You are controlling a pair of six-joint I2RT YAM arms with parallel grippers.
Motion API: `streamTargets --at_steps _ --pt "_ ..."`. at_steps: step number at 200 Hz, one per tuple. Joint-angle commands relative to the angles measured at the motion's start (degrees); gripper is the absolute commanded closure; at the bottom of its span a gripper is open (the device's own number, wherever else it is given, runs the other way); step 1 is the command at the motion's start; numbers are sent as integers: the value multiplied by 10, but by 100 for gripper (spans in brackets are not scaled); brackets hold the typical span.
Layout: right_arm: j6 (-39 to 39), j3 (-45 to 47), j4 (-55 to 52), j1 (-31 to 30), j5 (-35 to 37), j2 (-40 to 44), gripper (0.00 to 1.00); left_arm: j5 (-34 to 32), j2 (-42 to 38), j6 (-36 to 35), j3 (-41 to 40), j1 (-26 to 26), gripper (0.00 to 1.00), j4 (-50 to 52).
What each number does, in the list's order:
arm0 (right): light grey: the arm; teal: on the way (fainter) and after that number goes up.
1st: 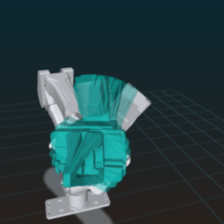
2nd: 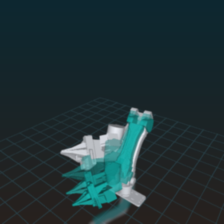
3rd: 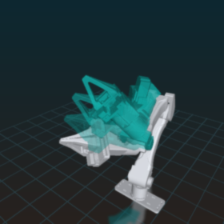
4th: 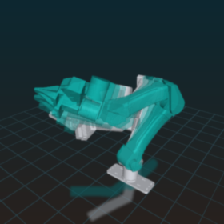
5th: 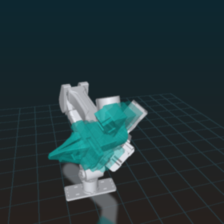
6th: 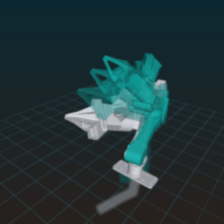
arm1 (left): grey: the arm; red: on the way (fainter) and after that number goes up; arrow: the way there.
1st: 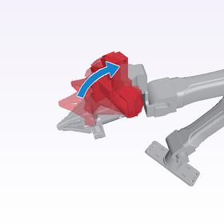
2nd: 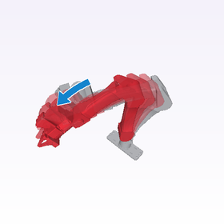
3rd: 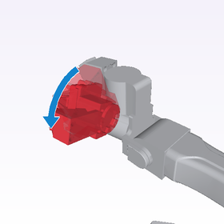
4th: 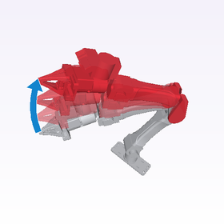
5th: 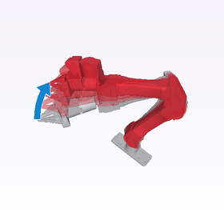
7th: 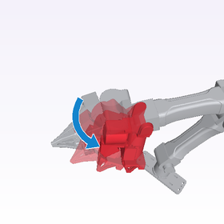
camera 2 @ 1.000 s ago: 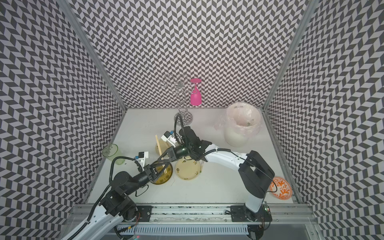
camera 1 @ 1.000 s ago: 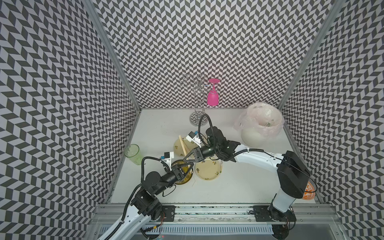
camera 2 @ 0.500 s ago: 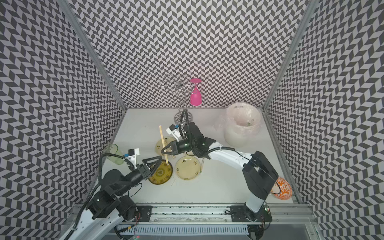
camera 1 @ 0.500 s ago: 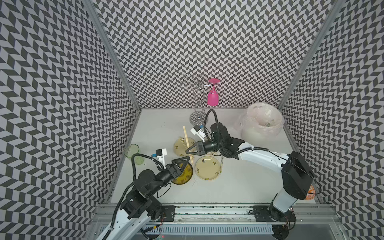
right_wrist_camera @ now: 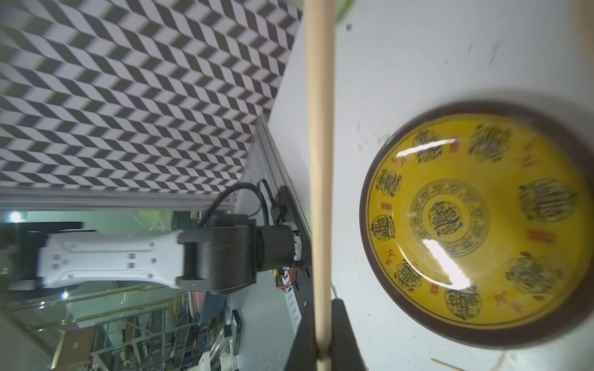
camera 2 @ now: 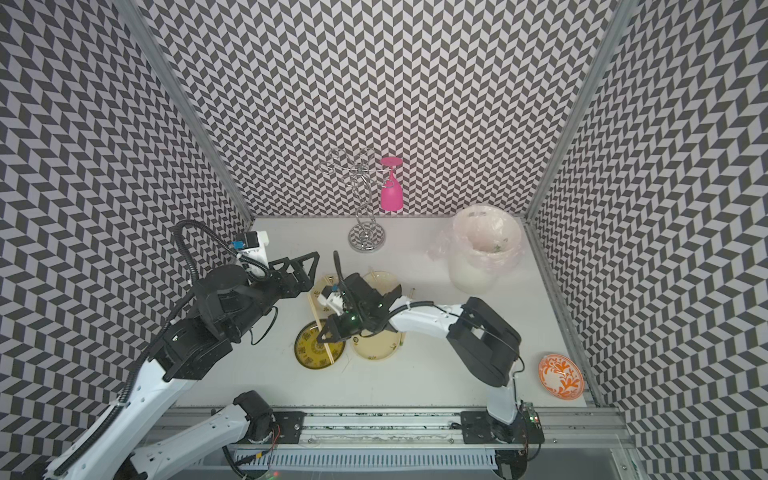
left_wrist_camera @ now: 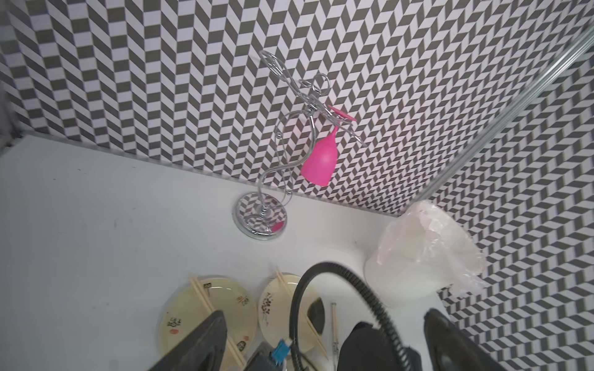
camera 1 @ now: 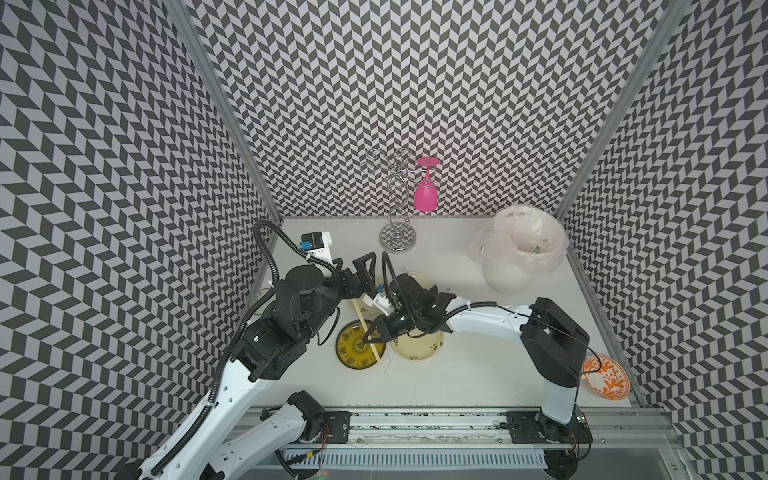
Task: Remove the packaging of disposable chopsticks
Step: Place the disposable chopsticks on the plate.
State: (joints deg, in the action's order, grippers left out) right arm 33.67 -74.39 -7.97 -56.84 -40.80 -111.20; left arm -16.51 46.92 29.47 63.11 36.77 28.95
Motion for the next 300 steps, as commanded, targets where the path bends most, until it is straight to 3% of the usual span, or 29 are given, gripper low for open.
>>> streamTargets --at_steps 1,55,136,163,206,300 --pt "-22 -44 -29 -11 11 -39 100 -56 -16 -66 11 -7 4 -21" --pt "-55 -117 -116 -12 19 -116 97 -37 -59 -61 -33 -10 3 -36" --pt "-60 -133 -165 -12 19 -153 87 -58 -76 -87 -44 -10 3 -31" --pt "-63 -138 -179 -13 23 -161 76 -58 -76 -84 -61 -10 3 -32" --pt "-60 -138 -182 -12 36 -155 73 -54 -83 -85 -69 -11 3 -39" --pt "-69 -163 -234 -12 109 -113 49 -49 -90 -86 -67 -11 2 -39"
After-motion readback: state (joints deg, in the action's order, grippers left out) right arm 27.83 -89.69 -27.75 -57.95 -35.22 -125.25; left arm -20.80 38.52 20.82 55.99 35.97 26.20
